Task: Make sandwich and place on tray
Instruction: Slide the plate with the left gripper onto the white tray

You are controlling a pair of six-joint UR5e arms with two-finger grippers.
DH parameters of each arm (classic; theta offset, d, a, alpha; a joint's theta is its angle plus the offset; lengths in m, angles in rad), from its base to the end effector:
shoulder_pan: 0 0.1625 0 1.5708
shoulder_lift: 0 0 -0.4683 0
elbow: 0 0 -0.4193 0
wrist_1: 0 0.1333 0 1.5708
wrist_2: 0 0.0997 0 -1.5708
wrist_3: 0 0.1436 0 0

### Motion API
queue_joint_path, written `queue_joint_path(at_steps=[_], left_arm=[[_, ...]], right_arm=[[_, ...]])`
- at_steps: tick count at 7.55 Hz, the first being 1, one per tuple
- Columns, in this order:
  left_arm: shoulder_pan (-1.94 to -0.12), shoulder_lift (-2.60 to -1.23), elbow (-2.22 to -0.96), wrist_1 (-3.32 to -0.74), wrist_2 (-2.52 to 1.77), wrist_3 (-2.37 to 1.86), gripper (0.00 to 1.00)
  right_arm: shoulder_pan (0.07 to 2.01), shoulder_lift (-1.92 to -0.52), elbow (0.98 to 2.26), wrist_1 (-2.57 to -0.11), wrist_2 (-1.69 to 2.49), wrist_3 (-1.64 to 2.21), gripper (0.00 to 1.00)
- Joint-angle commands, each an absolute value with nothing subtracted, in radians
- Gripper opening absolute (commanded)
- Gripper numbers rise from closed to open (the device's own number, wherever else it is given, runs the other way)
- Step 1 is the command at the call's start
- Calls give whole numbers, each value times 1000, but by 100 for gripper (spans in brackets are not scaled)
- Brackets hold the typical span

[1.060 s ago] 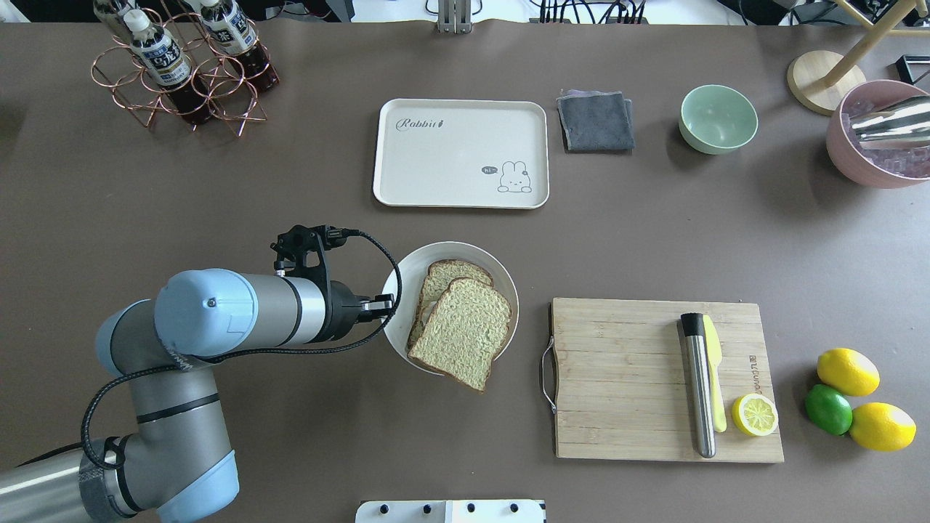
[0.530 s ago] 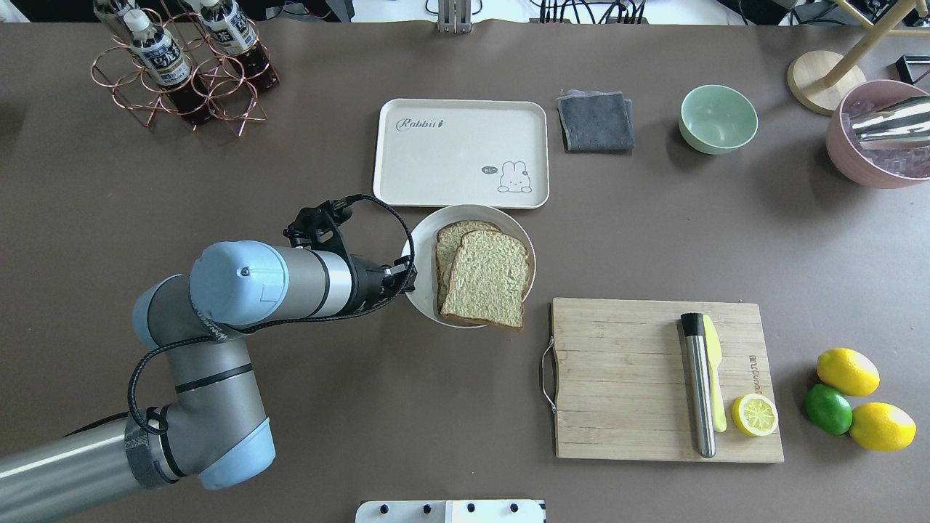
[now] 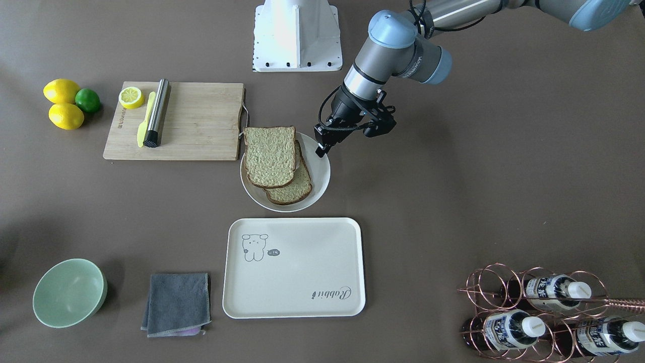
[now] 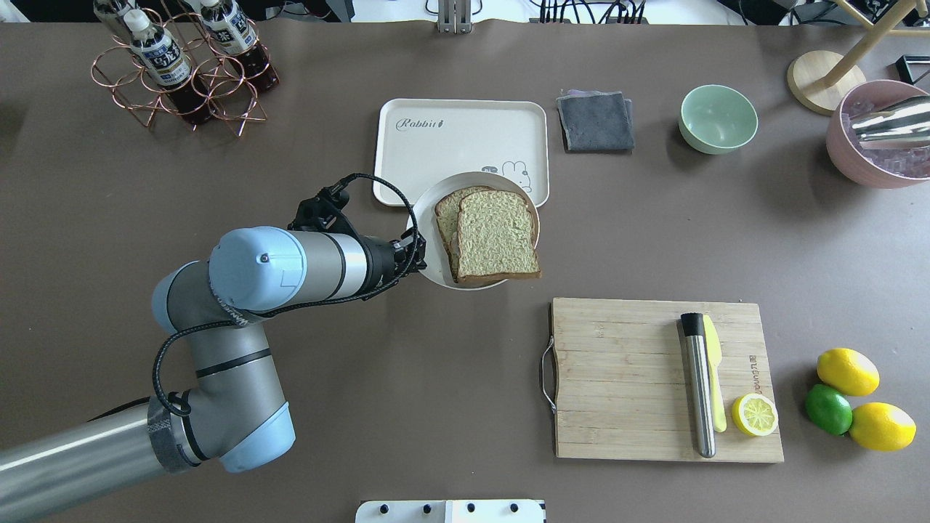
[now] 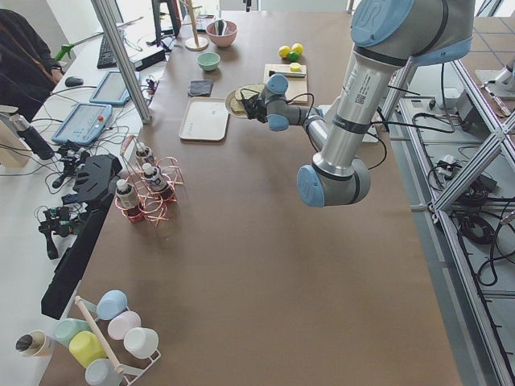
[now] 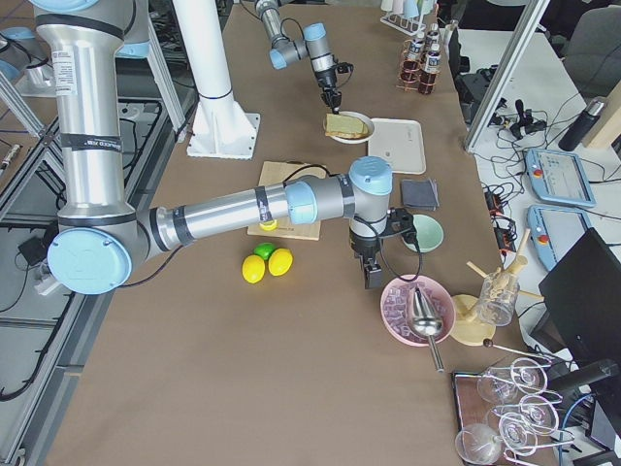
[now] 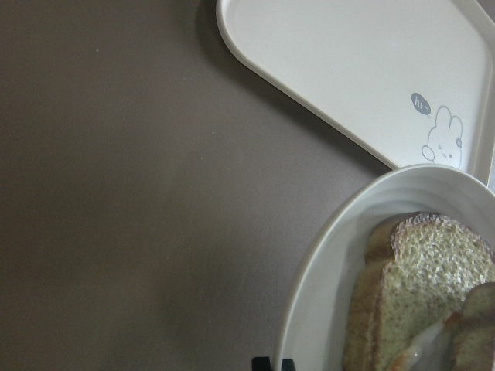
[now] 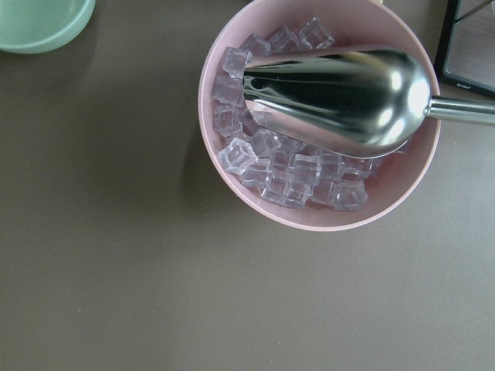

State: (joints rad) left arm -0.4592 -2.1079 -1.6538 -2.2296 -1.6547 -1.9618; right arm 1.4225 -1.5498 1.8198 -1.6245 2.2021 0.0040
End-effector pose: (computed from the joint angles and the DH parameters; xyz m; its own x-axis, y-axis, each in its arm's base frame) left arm 0.6155 -0.4396 0.2669 0.0976 -0.4719 -0.8762 0.4401 0.8101 -0.3873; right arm -0.0312 -0.5375 0.6107 0.7803 -0.2407 0.5773 0.1412 0.9669 0.2123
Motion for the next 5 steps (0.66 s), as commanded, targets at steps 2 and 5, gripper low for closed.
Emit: queue_joint_path(at_steps=[2,5], left_arm=[[-506,-2138,-1582,-2232,-1640,-2028,0],[-578,-2246,-1422,-2230,-1641,-2031,0]], right_arm=[[1427,-1554,1815,-1624,2204,5,100],[1427,-1546,1807,-1626,2203,9,100]])
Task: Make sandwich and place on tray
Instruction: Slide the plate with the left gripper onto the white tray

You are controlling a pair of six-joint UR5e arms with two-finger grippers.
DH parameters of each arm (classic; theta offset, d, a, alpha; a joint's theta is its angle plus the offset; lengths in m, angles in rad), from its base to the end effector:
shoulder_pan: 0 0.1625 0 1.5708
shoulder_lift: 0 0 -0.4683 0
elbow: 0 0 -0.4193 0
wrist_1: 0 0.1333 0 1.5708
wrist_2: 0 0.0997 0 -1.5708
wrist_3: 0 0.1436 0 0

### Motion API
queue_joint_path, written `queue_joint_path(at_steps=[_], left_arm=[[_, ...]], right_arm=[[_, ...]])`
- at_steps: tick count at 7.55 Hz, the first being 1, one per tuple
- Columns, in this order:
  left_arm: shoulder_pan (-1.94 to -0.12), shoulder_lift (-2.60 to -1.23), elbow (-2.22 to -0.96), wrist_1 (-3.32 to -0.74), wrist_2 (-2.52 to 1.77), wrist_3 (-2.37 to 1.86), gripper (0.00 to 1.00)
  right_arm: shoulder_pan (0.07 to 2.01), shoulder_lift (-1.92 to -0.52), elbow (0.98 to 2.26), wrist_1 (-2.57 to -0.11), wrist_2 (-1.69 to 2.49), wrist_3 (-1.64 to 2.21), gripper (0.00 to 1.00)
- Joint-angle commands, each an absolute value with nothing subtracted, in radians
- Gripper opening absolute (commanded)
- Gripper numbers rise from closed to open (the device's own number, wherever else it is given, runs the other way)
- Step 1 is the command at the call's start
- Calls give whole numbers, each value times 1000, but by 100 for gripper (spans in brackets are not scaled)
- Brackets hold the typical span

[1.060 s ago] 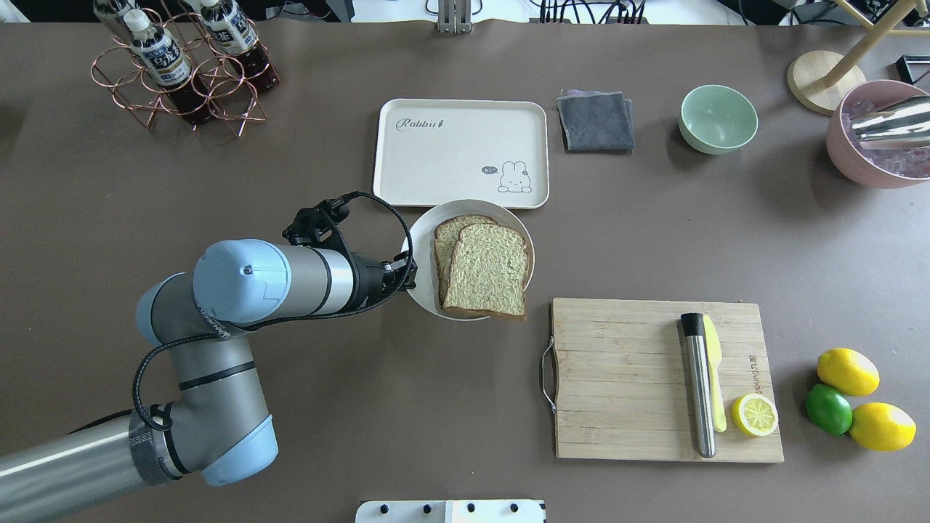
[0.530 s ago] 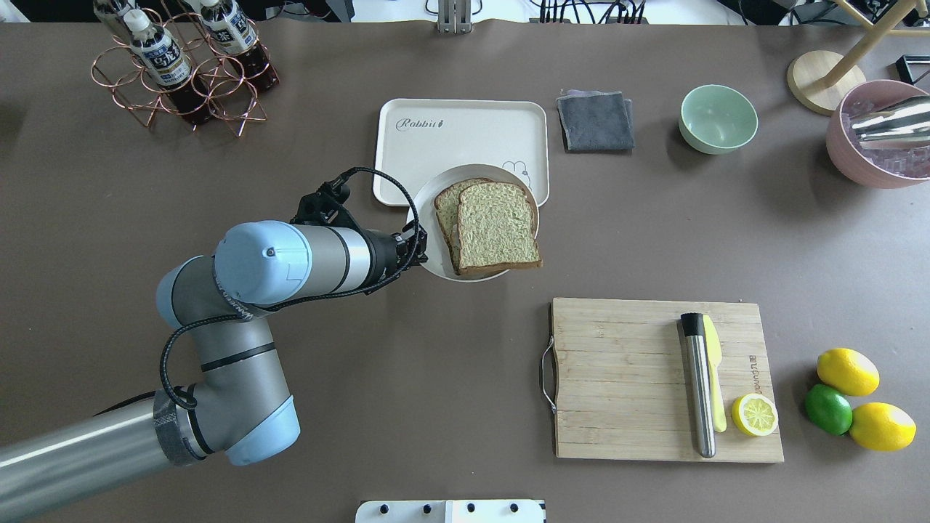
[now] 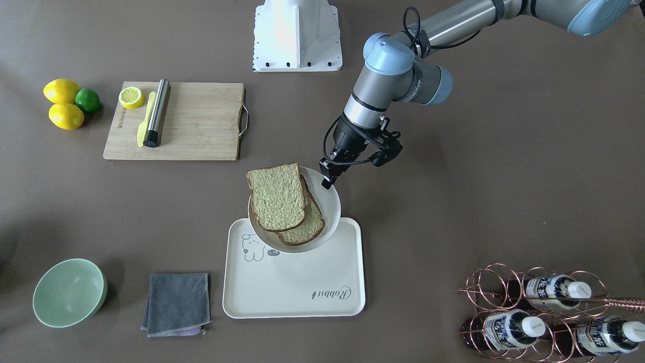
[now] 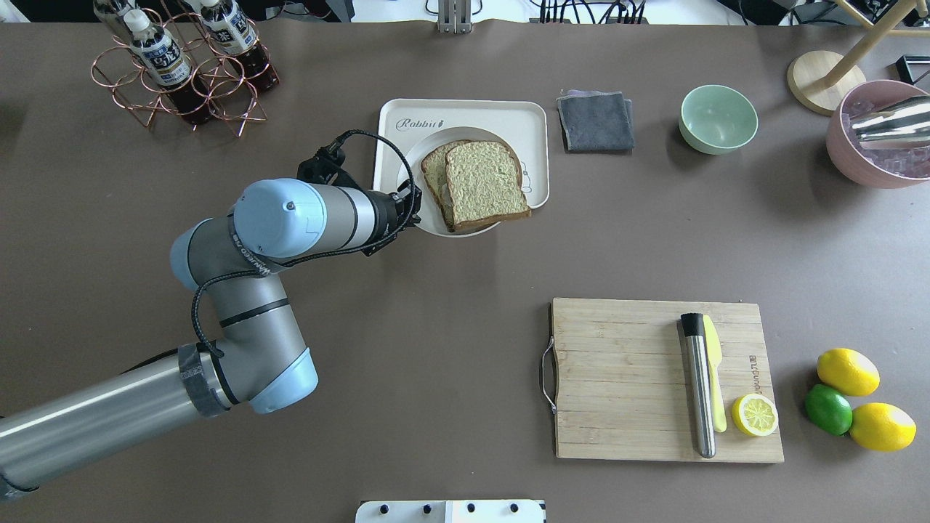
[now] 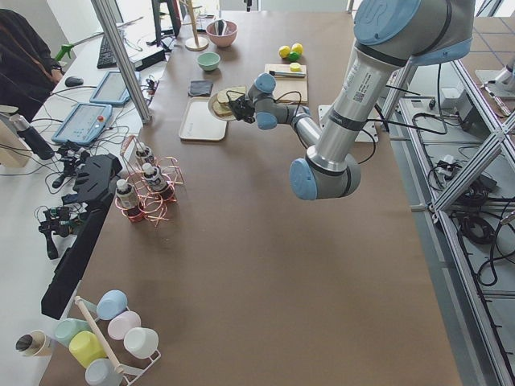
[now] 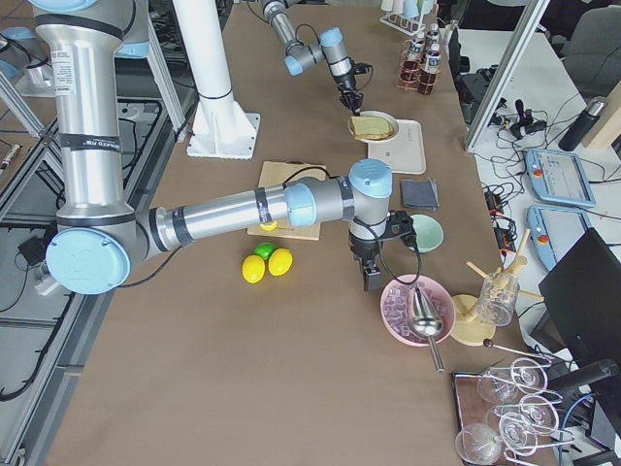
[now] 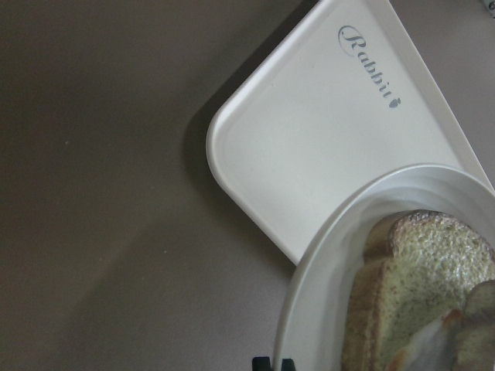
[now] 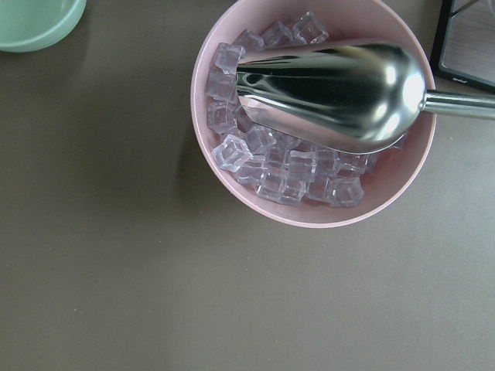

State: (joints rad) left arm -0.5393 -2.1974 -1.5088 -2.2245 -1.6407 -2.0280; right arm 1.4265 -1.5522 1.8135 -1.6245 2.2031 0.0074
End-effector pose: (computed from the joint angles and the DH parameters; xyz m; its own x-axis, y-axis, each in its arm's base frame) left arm 0.6212 -0.5154 0.2734 0.0645 -0.5518 -0.8315 0.5400 0.7200 -0.4359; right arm -0.0290 -0.5366 0.6152 0.7818 -0.2294 0.5798 0.1349 0.9701 0.2018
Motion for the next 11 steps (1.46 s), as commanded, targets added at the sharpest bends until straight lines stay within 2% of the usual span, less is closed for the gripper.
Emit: queue_joint_path(at_steps=[1,4,6,11], left_arm=[[-593,-2282,-1383,-2229,-1640,-2031,0],[-624,-2374,-1254,-2229,-1641,-2020,0],[-623,-2388,-1198,-2243,-1640,-2017,0],[-621,-2399,-1151,-2306,-1634,-2017,0]], right_arm=[[1427,-1543,1807,-1626,2203,9,100],[1427,-1548,1795,-1625,2238,9,100],[1427,-1543,1793,-1626,2241,11,100],[1427,-1549,1793,-1624,2243,11,100]])
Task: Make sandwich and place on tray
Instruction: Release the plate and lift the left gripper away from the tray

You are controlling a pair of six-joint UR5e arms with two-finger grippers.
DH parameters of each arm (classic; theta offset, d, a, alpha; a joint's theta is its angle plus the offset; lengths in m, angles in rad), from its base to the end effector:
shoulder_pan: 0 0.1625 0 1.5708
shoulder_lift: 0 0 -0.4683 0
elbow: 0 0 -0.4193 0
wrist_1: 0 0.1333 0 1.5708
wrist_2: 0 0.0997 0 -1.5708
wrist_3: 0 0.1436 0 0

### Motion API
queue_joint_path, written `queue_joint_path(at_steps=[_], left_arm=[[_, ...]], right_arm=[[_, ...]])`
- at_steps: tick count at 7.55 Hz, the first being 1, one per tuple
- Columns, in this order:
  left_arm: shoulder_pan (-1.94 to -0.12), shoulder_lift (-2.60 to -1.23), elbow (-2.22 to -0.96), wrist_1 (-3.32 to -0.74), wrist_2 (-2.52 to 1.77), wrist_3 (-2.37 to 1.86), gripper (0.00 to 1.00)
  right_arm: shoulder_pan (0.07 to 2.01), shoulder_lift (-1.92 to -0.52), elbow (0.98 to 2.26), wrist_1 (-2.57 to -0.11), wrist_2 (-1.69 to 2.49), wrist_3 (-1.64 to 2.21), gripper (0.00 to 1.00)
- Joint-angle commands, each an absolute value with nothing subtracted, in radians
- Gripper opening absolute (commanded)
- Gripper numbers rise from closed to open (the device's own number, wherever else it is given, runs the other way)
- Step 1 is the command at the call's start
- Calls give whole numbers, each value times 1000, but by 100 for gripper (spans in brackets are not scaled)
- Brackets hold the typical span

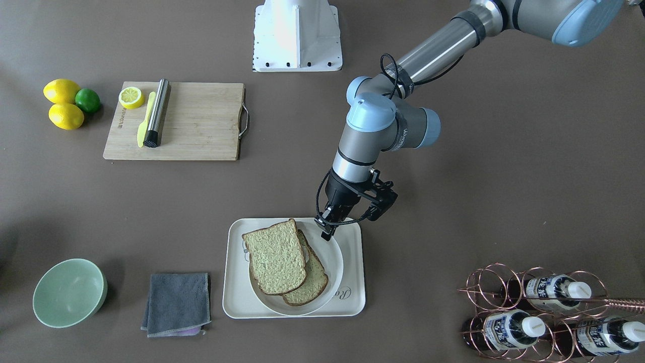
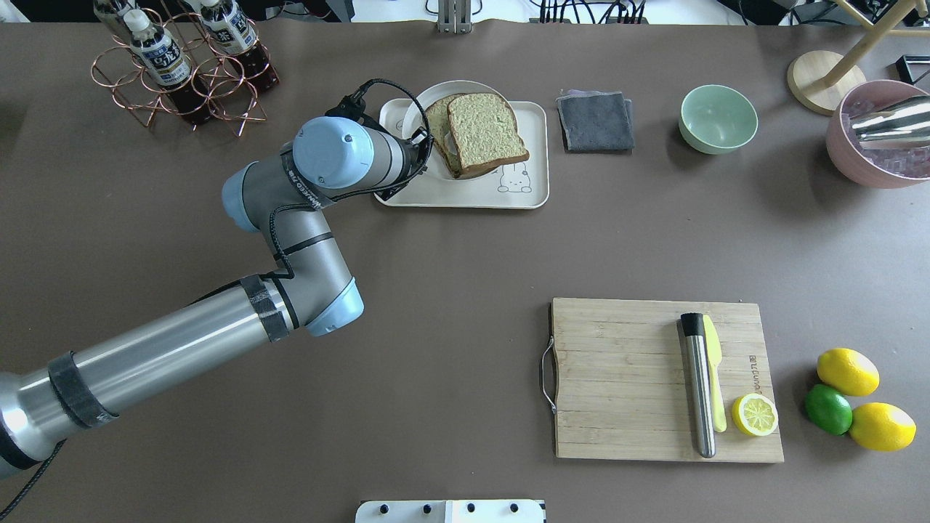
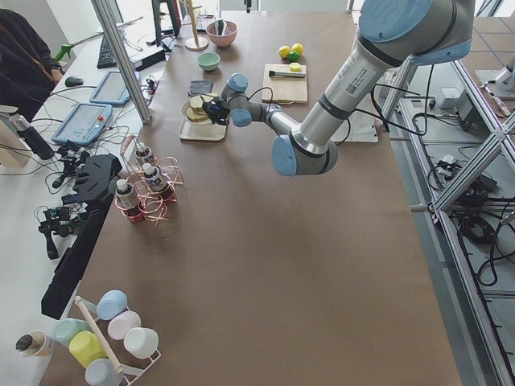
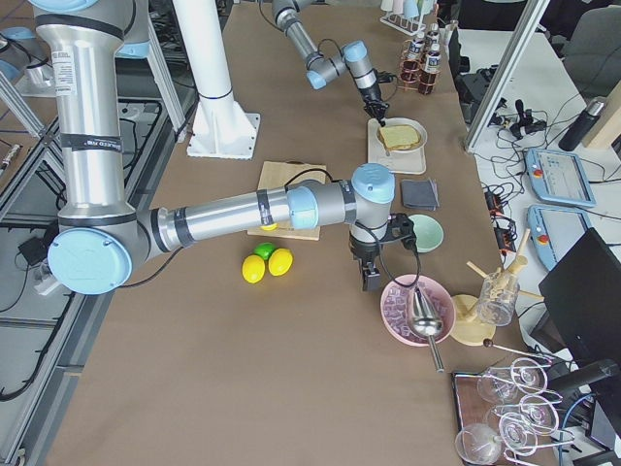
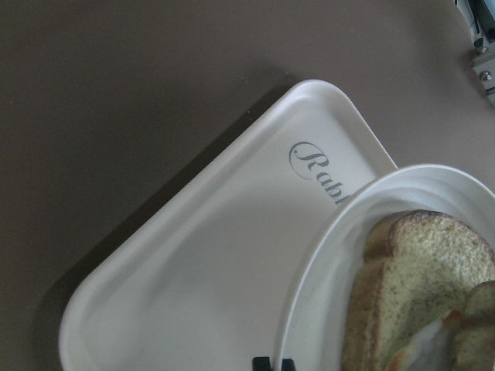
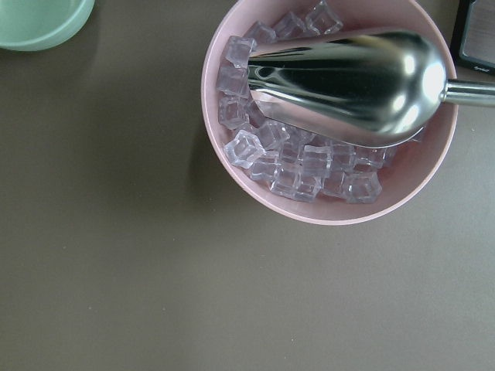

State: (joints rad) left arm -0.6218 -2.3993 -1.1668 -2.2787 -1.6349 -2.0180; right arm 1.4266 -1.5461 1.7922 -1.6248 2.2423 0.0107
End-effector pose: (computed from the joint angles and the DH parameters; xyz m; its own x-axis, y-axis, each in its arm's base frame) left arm 0.6587 -0.6247 0.2769 0.0801 -0.5883 -0.8046 0.6308 0.6549 -0.4161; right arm -0.0337 -0.5383 0.6198 0.7592 -0.2196 0.6127 0.1329 0.9738 0.1844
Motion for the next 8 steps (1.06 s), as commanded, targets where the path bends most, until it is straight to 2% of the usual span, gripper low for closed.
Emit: queue_joint_path(at_steps=[1,2,3,5,6,8], left_arm=[[-620,-2401,-1143,-2307,-1632,-2017,0],[-620,-2401,-1140,-2307,-1625,-2017,0],[-620,-2399,-1140,-2307,-1620,-2017,29],[-618,-2401,-1134,-2307,-1620,-1976,47],[-618,-2401,-1137,-2307,-1620,-1973,99],[-629,-2401,-1158,-2307,-1631,-1894,98]], right_arm=[[1427,-1549,1793,-1624,2243,11,100],[1427,-1549,1793,-1624,2243,11,100],[1427,-1549,1793,-1624,2243,11,100],[1427,-1545,1792,-1624,2241,11,100],[1427,-1542,1792,-1624,2241,12,100],[1427,-1540,1792,-1624,2241,14,100]])
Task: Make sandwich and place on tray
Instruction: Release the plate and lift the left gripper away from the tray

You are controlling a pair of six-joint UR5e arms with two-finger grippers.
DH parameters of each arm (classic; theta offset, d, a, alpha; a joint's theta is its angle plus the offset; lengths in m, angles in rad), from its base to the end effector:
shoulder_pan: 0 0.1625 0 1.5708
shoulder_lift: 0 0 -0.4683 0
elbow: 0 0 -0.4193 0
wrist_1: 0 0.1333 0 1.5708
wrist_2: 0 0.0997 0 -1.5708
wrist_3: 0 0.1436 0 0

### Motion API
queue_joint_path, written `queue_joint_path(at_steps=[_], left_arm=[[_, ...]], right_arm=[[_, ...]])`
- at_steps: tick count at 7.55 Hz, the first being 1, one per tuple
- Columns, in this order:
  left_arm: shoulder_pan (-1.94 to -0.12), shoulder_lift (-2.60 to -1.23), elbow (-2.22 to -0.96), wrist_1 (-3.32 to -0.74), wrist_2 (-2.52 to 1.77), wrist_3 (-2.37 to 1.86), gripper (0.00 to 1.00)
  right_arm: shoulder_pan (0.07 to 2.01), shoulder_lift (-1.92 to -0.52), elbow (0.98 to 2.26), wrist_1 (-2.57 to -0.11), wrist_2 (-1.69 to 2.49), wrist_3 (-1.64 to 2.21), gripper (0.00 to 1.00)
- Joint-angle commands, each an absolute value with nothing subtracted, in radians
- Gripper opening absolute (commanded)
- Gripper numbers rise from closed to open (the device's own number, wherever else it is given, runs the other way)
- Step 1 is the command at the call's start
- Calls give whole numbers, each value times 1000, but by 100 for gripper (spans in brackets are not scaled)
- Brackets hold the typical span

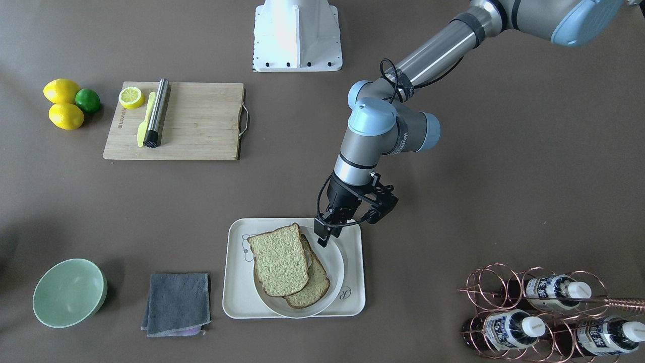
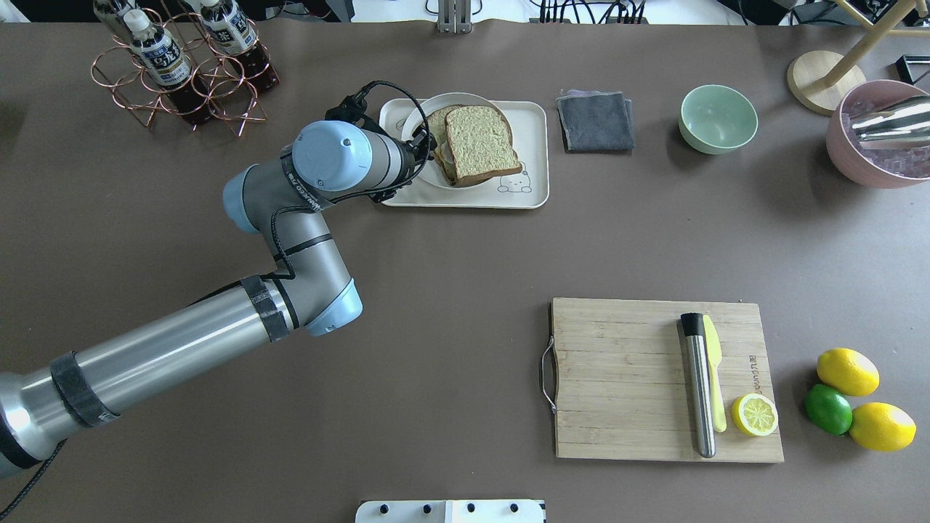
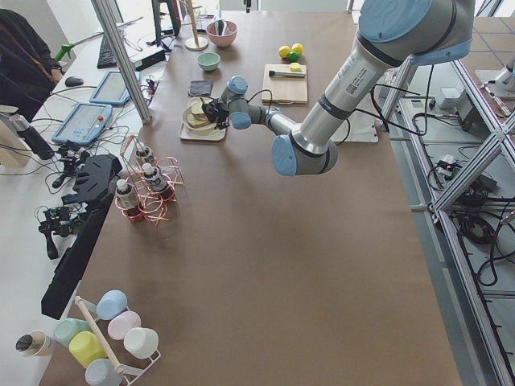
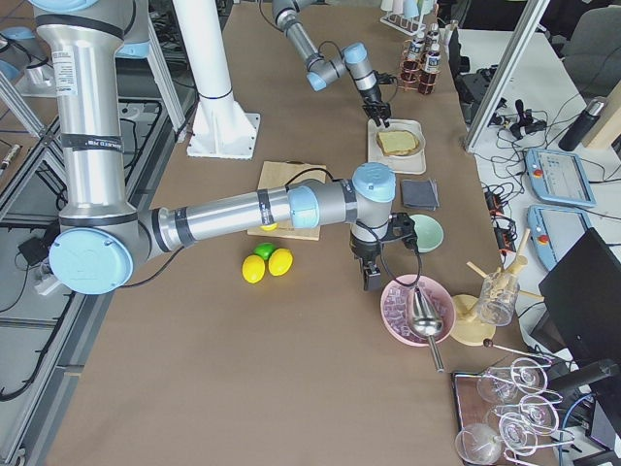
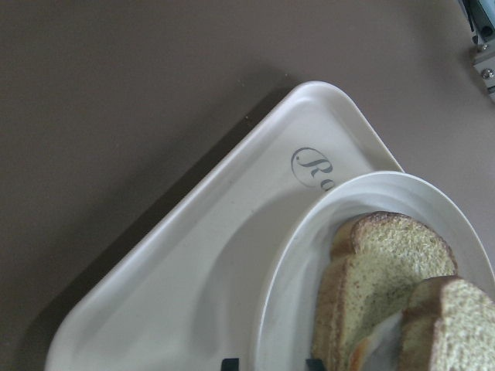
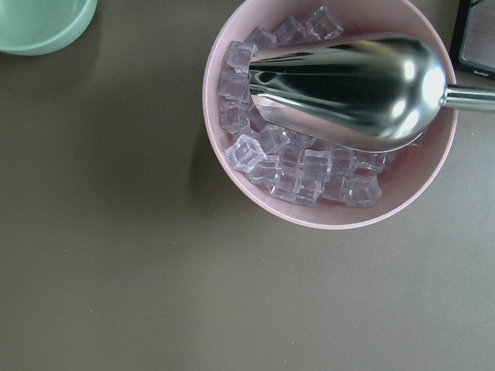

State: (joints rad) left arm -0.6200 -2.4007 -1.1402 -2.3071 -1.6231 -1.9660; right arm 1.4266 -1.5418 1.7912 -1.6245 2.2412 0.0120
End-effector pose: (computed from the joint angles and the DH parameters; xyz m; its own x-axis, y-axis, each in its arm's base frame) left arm 0.6626 -0.6276 0.2856 0.1081 -0.5496 -0.8284 0.6320 0.6812 -0.3694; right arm -0.0339 -0.5403 0.6181 0.7597 -0.2205 0.6117 0.1319 0.9734 0.1871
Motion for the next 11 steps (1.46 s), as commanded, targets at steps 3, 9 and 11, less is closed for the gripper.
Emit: queue_joint_path(at_steps=[3,9,11], left_arm=[[-653,-2385,-1241,-2290,-1701,-1879,98],[-695,-2062,-1786,-1753,-1840,-1154,98],[-788,-2010,-1946,-1432,-1891,-1036,98]], right_arm=[[1427,-1540,1789,-1624,2241,17,100],[1433,-1546,1787,-1626,2244,23,100],[1440,-1552,1787,-1628,2246,23,100]])
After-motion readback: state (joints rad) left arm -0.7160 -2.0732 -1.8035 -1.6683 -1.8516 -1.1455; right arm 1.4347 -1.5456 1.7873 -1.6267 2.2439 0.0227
